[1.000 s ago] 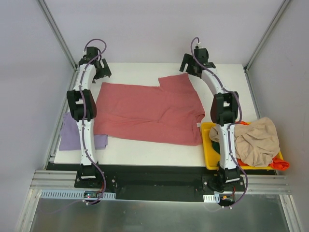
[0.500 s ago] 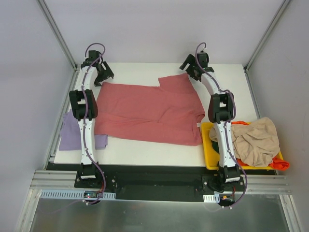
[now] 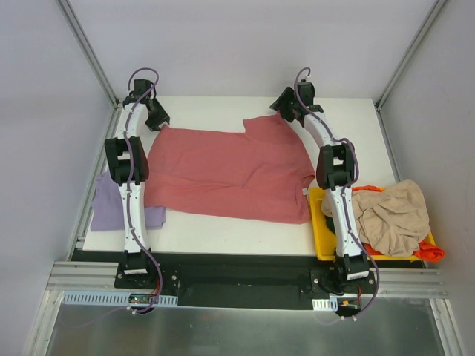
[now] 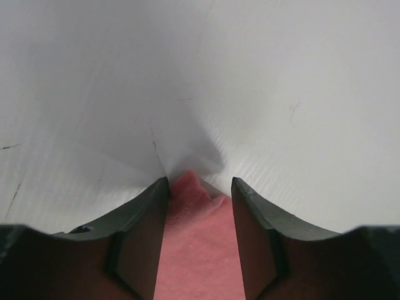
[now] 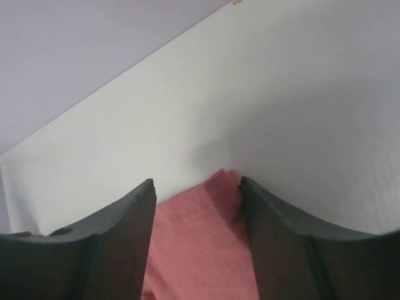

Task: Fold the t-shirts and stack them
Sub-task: Grap the side of the flattened tshirt furthest away from the robot with both arms

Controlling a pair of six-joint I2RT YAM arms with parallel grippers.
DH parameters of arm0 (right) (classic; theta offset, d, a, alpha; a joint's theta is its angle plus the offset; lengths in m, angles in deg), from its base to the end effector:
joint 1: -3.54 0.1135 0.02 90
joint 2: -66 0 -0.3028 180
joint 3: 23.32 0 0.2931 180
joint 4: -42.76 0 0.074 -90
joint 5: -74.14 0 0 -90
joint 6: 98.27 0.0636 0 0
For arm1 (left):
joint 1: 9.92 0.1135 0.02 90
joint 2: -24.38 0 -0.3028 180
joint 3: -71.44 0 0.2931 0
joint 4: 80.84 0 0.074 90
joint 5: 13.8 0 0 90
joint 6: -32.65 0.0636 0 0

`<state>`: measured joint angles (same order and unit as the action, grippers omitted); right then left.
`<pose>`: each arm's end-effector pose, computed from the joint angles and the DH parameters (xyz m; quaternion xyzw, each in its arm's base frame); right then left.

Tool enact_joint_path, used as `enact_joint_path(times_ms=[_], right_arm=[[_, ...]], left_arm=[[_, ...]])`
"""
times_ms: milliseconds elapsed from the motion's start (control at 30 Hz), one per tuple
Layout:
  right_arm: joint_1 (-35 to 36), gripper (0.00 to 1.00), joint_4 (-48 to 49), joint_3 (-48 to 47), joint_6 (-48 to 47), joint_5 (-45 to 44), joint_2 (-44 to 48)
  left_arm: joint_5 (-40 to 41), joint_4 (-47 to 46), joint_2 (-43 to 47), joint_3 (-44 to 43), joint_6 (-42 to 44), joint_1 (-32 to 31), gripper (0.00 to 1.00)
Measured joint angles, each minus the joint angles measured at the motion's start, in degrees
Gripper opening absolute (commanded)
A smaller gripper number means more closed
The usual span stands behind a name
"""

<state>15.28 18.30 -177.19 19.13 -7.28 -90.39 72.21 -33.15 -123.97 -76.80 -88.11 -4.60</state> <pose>0.6954 0.1542 0.1598 0.0771 0.8476 0.2347 0.4697 0.6607 0.0571 0.1700 -0.2768 0.8904 -0.1109 0.3438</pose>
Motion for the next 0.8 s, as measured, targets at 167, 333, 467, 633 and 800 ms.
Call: enact_joint_path(times_ms=[167, 333, 467, 633, 800], right_arm=[[0.17, 0.17, -0.9, 0.0, 0.68, 0.61, 0.0], [0.17, 0.01, -1.51, 0.17, 0.61, 0.42, 0.0], [0.13, 0.01, -1.95, 0.26, 0.44, -0.09, 0.0], [0.0, 0.0, -2.23, 0.55, -0.35, -0.11, 0.0], [-0.02, 0.0, -0.07, 5.11, -3.39, 0.28, 1.66]], left_arm=[[1.51, -0.39, 0.96, 2.03, 0.13, 0.02, 0.17], [1.33, -0.37, 0.96, 2.27, 0.55, 0.02, 0.0], [1.18, -0.26, 0.96, 2.27, 1.29, 0.02, 0.0], [0.9, -0.28, 1.05, 2.32, 2.49, 0.02, 0.0], [-0.85, 0.44, 2.4, 3.61, 4.42, 0.02, 0.0]])
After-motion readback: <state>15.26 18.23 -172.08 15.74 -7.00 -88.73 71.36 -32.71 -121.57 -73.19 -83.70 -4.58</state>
